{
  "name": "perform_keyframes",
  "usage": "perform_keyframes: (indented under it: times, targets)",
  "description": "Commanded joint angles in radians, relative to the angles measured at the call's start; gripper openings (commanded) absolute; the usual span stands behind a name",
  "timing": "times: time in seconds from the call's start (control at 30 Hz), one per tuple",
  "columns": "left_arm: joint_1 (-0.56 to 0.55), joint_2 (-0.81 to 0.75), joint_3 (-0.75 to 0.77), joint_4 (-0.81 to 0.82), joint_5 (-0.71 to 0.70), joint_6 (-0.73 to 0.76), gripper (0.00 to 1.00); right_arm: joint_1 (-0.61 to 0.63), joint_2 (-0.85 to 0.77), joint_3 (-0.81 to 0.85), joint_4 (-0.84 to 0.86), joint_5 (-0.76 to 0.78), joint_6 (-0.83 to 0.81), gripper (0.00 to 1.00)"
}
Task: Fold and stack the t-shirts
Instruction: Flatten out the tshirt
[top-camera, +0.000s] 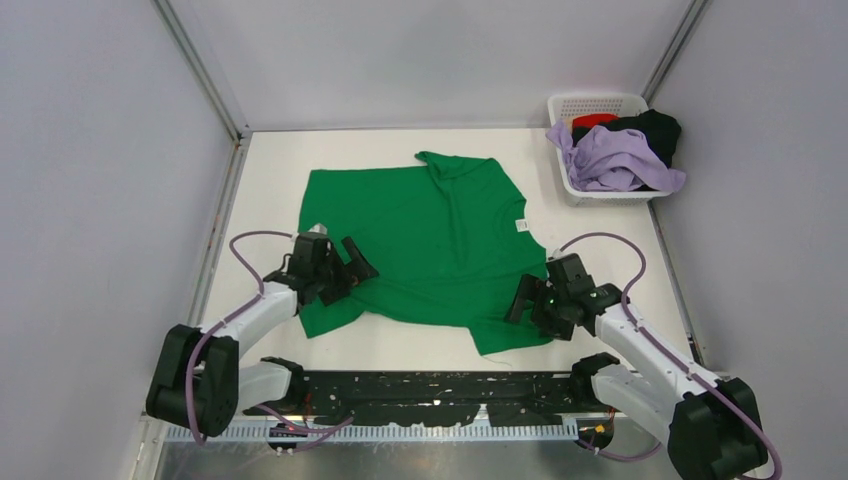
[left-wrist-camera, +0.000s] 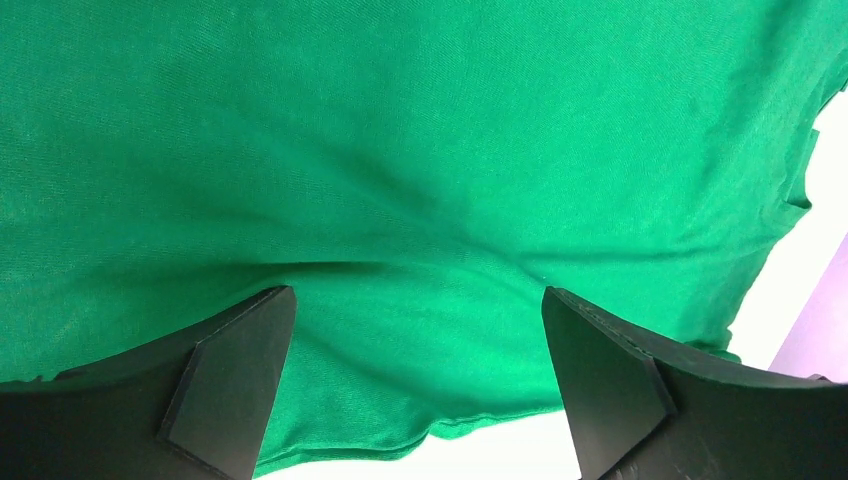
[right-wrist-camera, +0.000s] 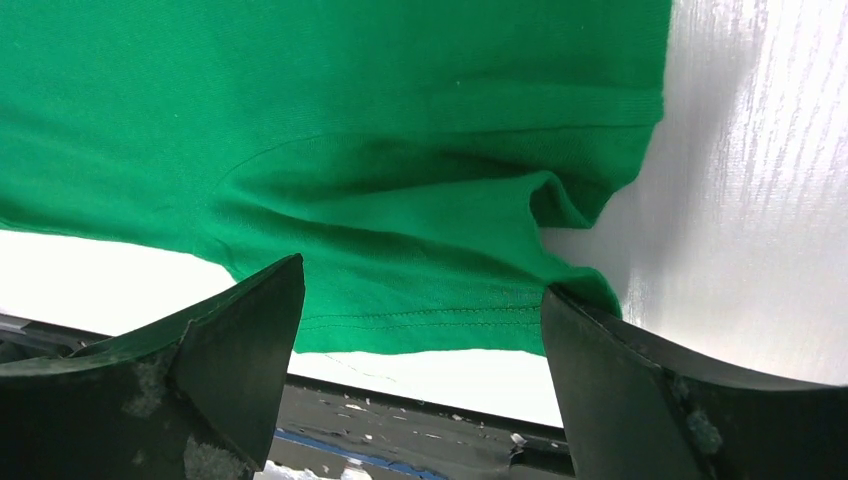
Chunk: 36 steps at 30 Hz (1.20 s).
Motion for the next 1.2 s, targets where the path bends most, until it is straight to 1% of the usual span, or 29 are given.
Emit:
perform_keyframes:
  times: [0.0,0.07,0.17,0.27,0.37,0.43,0.47,0.53,0.57,0.6,0.63,0.67,0.7,0.73,0.77,0.83,0.9,1.0,1.07,1.17]
  targets:
    - [0.016,0.018,0.001,-0.08,-0.005,0.06,1.0,-0.014,-0.016,0.024,-0.074,-0.009,-0.075,0.96]
    - [0.016,-0.005,0.004,-0.092,0.048,0.078,1.0,-0.015,-0.078,0.07,-0.091,-0.013,-0.109,0.95]
    - [0.014,-0.078,0.018,-0.161,0.097,0.115,1.0,-0.013,-0.157,0.14,-0.098,-0.027,-0.17,0.95]
    - [0.01,-0.192,0.047,-0.235,0.092,0.143,1.0,-0.013,-0.239,0.194,-0.032,-0.108,-0.201,0.95]
    - [0.009,-0.255,0.102,-0.26,0.082,0.179,1.0,-0.012,-0.237,0.188,0.082,-0.17,-0.194,0.95]
    - [0.009,-0.249,0.129,-0.242,0.018,0.176,1.0,-0.007,-0.185,0.171,0.162,-0.18,-0.189,0.95]
    - [0.009,-0.23,0.138,-0.22,0.001,0.174,1.0,0.003,-0.129,0.168,0.189,-0.163,-0.187,0.96]
    - [0.009,-0.152,0.162,-0.17,0.004,0.16,1.0,0.039,-0.033,0.173,0.272,-0.062,-0.183,0.96]
    - [0.009,-0.103,0.175,-0.144,0.018,0.148,1.0,0.055,0.039,0.191,0.315,0.046,-0.182,0.95]
    - [0.009,-0.045,0.194,-0.121,0.032,0.141,1.0,0.091,0.078,0.205,0.328,0.096,-0.179,0.95]
    - [0.008,0.007,0.212,-0.1,0.048,0.135,1.0,0.11,0.165,0.241,0.342,0.224,-0.179,0.95]
    - [0.008,0.067,0.229,-0.079,0.07,0.132,0.99,0.138,0.207,0.262,0.34,0.274,-0.17,0.96]
    - [0.008,0.122,0.248,-0.068,0.078,0.13,1.0,0.146,0.3,0.31,0.314,0.328,-0.166,0.95]
    - [0.007,0.165,0.264,-0.066,0.08,0.12,1.0,0.161,0.347,0.329,0.302,0.339,-0.168,0.95]
    - [0.006,0.212,0.275,-0.063,0.08,0.118,1.0,0.165,0.429,0.358,0.282,0.359,-0.166,0.95]
    - [-0.001,0.251,0.279,-0.058,0.064,0.115,1.0,0.176,0.52,0.376,0.245,0.377,-0.154,0.95]
    - [-0.009,0.269,0.276,-0.087,0.051,0.122,1.0,0.185,0.571,0.363,0.215,0.392,-0.137,0.95]
    - [-0.026,0.267,0.245,-0.134,0.036,0.136,1.0,0.206,0.584,0.301,0.162,0.379,-0.114,0.95]
    - [-0.032,0.252,0.199,-0.164,0.045,0.144,1.0,0.219,0.555,0.266,0.11,0.368,-0.106,0.95]
    - [-0.054,0.214,0.123,-0.167,0.117,0.139,1.0,0.226,0.5,0.22,0.045,0.334,-0.108,0.95]
